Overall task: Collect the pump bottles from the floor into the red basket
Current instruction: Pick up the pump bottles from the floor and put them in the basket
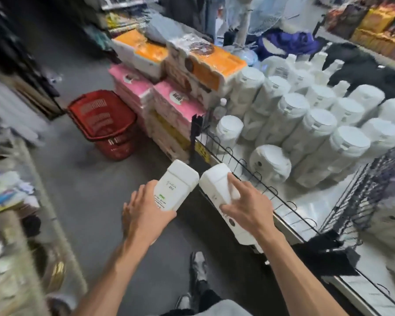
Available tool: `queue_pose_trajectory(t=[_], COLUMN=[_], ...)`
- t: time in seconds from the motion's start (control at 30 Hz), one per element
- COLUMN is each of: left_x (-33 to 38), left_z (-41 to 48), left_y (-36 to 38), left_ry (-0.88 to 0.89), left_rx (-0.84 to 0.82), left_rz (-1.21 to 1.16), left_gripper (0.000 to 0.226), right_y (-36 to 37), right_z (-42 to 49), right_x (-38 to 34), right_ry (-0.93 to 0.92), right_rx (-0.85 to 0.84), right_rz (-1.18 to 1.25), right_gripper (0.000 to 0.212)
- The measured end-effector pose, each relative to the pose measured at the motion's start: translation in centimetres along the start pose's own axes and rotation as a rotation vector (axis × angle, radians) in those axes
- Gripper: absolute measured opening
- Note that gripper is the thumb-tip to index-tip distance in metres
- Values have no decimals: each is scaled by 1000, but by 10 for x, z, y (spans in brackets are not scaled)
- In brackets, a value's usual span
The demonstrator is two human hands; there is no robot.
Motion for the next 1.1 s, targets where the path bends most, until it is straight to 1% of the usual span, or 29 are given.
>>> queue_pose_trajectory(t=[0.17,0.4,0.57,0.7,0.83,1.1], left_x=[-33,-74,-106,-135,-164,-229], left_z=[30,58,79,99,125,176], left_y=[-29,-68,-88,-101,-115,-149], left_ry=[-158,-384,-485,-540,-554,-553], left_rx=[94,196,251,265,266,257], left_rz=[2,-12,-10,-10,-39,-97], left_gripper=[77,79,78,75,74,77], right_y=[8,20,29,38,47,62], right_z=[77,162,208,236,262,301], right_x=[-60,-133,-184,-227,-273,-360], right_ry=[-179,-379,-463,-519,-558,-521], right_rx=[-82,-202,-256,-277,-252,-195], right_rz=[-29,-47,-118,-144,-192,-197], right_gripper=[91,90,89,89,91,93])
Point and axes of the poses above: each hand's wrist, its own z-axis towards the middle knuckle, its own y-axis out of the palm, x = y × z, the point moved 8 cm from there along z, towards the middle knuckle, and after that the axes turned 5 degrees about -x, right-handed, at the moved point
